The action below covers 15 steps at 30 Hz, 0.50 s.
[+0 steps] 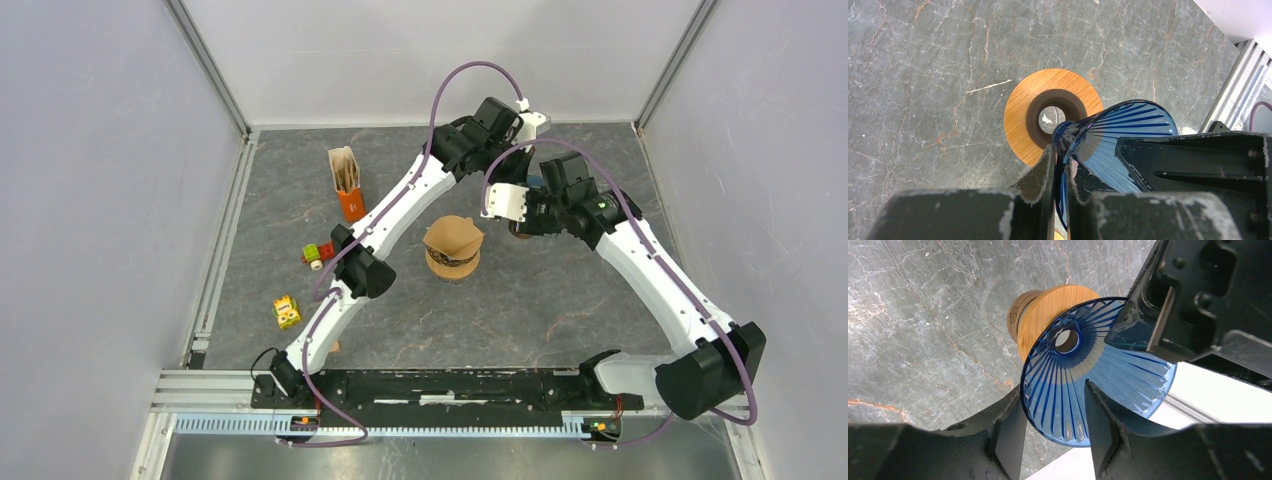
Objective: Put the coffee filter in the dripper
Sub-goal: Place the coffee dripper in the dripper holder.
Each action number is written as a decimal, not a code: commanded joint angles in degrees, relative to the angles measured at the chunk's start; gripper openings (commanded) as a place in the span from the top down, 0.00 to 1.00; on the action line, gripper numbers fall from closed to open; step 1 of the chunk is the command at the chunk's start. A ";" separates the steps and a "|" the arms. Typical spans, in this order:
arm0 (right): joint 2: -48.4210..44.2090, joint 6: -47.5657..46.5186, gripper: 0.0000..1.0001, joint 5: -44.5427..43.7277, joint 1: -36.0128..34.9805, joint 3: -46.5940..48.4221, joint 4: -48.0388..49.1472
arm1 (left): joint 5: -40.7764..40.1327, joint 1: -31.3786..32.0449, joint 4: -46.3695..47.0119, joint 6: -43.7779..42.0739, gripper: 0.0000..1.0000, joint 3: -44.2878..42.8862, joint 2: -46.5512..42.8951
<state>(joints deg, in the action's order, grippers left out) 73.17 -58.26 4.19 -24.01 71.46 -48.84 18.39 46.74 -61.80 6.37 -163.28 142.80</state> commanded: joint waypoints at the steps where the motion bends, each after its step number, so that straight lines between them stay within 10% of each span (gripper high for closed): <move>1: 0.40 -1.23 0.52 -1.01 -0.25 1.97 1.05 | 2.06 0.10 3.00 2.76 0.98 -2.89 -0.95; 15: 2.11 -1.30 0.88 -1.70 -0.25 2.11 2.62 | 3.68 -0.51 3.30 2.90 0.98 -2.92 -1.13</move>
<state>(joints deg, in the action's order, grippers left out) 74.74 -60.64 4.05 -24.80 71.48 -48.62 18.70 46.00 -60.69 6.42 -163.35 142.87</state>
